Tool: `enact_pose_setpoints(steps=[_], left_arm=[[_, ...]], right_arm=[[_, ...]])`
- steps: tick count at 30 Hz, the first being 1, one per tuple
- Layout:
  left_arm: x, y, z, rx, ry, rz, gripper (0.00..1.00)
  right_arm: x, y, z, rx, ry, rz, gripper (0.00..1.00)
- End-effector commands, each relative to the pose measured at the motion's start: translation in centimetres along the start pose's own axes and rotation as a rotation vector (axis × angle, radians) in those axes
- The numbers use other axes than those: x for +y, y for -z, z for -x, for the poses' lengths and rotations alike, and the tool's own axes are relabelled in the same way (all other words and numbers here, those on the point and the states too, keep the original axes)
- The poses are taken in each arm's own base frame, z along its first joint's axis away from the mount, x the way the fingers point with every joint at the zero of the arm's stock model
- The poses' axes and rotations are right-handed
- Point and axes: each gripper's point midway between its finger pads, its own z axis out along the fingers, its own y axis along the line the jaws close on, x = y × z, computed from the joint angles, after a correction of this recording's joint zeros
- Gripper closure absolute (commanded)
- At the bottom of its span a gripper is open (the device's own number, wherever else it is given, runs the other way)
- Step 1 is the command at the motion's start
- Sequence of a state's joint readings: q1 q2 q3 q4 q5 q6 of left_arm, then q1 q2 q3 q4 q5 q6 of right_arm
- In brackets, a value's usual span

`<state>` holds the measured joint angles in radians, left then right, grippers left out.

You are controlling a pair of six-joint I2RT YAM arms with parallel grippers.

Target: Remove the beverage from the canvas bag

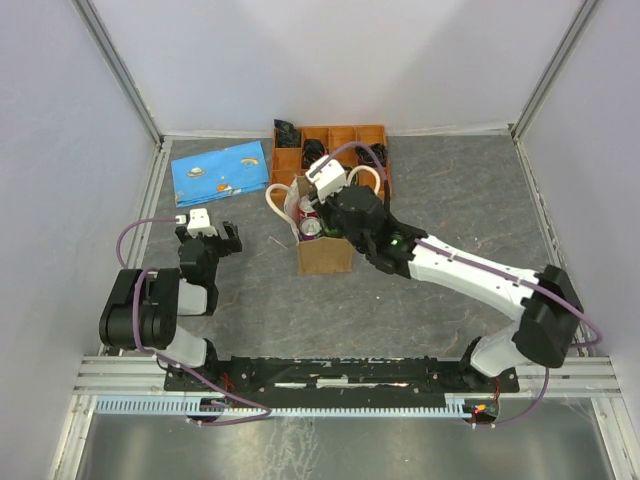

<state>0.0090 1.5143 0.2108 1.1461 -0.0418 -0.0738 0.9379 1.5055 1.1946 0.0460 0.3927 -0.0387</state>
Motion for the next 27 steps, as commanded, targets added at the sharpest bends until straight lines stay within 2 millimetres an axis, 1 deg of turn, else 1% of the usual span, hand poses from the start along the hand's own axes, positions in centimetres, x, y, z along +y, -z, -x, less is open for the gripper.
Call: enact_pose_setpoints(steps=[1,3,6,8,11,13,15,18,21,22,24,27], left_arm=[[-0.4,-0.7,1.6,-0.05,-0.047,-0.02,0.01],[-0.3,-0.7,1.6,-0.052,-0.047,-0.018,0.01],[-0.3,-0.7,1.6,-0.05,-0.046,-0.018,0.01],[-0.3,-0.7,1.6,-0.051,-0.046,-0.019,0.01],[-0.3,-0.7,1.6,-0.05,-0.047,-0.019,0.01],[-0.3,-0.7,1.6,-0.051,-0.047,-0.019,0.01],[-0.3,-0.7,1.6,-0.051,-0.048,-0.02,0.01],[-0.3,-0.7,1.6,-0.05,-0.046,-0.019,0.01],[-0.3,-0.7,1.6,-0.05,-0.047,-0.019,0.01],[-0.3,-0.7,1.6,-0.05,-0.046,-0.019,0.01],[-0.3,-0.7,1.6,-0.051,-0.046,-0.018,0.01],[-0.3,-0.7,1.6,-0.051,-0.047,-0.019,0.01]], right_arm=[[-7.8,7.9,18.4,-0.537,-0.095,-0.209,1.0],[-9.5,9.8,19.9,-0.589,-0.091,-0.266,1.0],[-12.4,11.9,21.2,-0.639,-0.078,-0.38,1.0],[-14.7,12.6,21.1,-0.644,-0.095,-0.457,1.0],[-18.4,13.1,19.9,-0.629,-0.138,-0.554,1.0],[-21.2,13.5,18.7,-0.619,-0.177,-0.629,1.0],[-23.7,13.8,17.0,-0.603,-0.215,-0.697,1.0],[-26.8,14.0,14.2,-0.561,-0.263,-0.783,1.0],[-28.6,13.3,11.1,-0.508,-0.305,-0.817,1.0],[-29.0,12.7,9.6,-0.48,-0.322,-0.819,1.0],[-29.5,12.1,7.9,-0.446,-0.34,-0.826,1.0],[-30.4,10.6,4.3,-0.377,-0.389,-0.84,1.0]])
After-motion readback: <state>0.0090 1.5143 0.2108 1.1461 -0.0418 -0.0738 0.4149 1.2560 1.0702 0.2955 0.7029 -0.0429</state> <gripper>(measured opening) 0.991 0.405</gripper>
